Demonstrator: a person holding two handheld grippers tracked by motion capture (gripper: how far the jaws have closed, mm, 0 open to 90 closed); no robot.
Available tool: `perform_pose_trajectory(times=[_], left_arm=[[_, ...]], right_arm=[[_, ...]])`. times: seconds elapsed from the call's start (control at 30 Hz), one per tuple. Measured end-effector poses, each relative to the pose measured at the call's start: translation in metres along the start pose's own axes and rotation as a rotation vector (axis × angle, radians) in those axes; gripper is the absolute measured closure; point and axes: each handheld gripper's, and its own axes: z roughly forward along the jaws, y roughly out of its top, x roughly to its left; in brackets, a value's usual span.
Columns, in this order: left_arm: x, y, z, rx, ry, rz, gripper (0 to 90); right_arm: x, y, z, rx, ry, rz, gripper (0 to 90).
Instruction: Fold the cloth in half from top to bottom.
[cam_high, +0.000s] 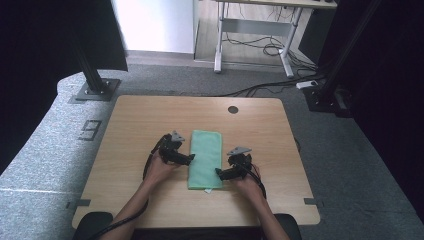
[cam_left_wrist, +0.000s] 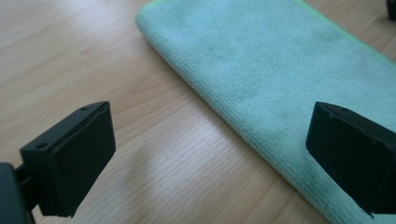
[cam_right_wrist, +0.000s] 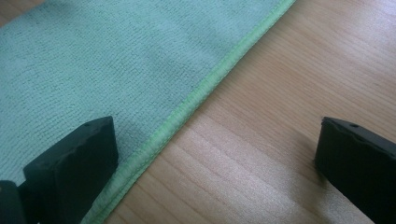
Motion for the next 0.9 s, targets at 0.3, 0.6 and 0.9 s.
perform_pose_trajectory(times=[0.3, 0.6, 0.9], left_arm=[[-0.007, -0.012, 0.002, 0.072, 0.035, 0.04, 2.2], [-0.008, -0.039, -0.017, 0.051, -0.021, -0.015, 2.3], [-0.017, -0.054, -0.03, 0.036, -0.013, -0.016, 2.7]], right_arm=[[0.008, -0.001, -0.002, 0.005, 0.004, -0.005, 0.3], [0.03, -0.004, -0.007, 0.021, 0.017, -0.026, 2.6], [0.057, -0.014, -0.02, 0.025, 0.054, -0.056, 6.7]])
